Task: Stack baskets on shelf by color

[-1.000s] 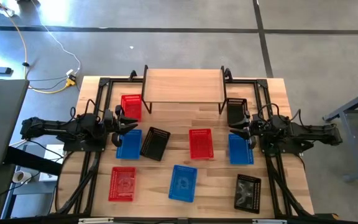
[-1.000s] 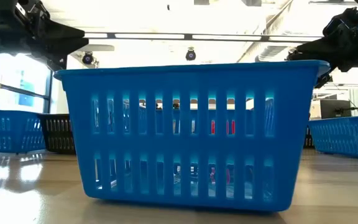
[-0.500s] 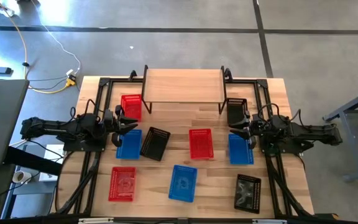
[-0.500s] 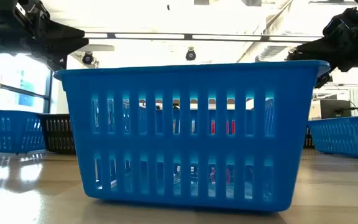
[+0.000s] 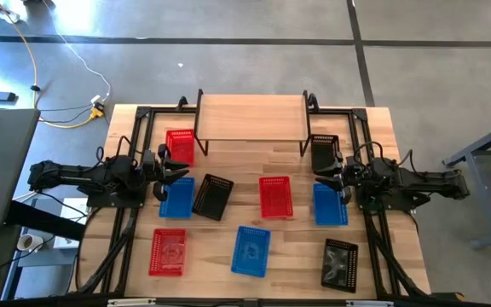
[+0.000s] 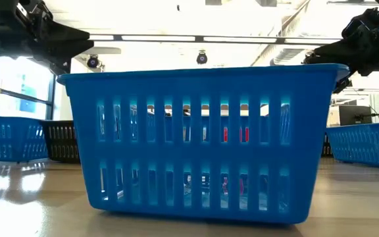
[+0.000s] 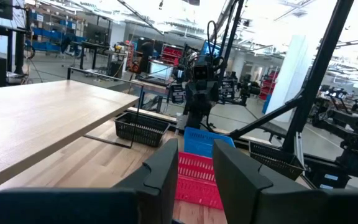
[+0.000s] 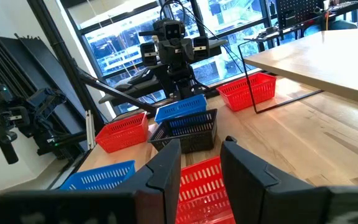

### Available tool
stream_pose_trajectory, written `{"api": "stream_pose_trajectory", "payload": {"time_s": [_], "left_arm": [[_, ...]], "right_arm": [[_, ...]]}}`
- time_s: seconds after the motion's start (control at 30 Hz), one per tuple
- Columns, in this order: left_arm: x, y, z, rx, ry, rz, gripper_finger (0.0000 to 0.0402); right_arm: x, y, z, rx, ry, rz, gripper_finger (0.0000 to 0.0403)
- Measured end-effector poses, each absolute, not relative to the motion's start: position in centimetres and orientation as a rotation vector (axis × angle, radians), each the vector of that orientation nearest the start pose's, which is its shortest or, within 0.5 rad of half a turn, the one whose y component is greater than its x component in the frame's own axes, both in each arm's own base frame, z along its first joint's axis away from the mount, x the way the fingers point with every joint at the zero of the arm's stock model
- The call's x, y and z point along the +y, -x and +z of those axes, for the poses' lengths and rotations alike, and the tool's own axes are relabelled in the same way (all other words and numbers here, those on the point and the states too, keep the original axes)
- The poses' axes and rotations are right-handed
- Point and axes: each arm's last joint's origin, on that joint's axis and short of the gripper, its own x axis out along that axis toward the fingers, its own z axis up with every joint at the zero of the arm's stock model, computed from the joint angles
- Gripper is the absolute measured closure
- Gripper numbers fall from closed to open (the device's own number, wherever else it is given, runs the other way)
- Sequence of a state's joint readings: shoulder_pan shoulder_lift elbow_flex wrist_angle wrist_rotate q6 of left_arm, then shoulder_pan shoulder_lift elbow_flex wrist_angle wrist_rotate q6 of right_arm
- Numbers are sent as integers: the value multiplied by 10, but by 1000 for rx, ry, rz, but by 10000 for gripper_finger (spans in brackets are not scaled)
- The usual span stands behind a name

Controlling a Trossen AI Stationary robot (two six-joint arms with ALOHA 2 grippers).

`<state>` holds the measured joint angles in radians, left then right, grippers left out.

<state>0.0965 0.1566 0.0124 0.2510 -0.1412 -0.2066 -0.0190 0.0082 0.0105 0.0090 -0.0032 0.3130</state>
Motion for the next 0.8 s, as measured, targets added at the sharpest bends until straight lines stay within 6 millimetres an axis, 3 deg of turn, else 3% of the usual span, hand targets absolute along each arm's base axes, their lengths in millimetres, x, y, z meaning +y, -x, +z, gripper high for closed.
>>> {"api": "stream_pose_trajectory", "payload": {"time_s": [0.37, 0.57, 0.8], "left_arm": [[14, -105, 179, -131, 208, 225, 312], [14, -105, 179, -131, 207, 226, 312], [14, -105, 179, -126, 166, 230, 312]], "right_arm": [[-2, -98, 168, -22, -315, -13, 302], [-2, -97, 168, -31, -448, -31, 302], [-4, -97, 169, -50, -471, -79, 302]]}}
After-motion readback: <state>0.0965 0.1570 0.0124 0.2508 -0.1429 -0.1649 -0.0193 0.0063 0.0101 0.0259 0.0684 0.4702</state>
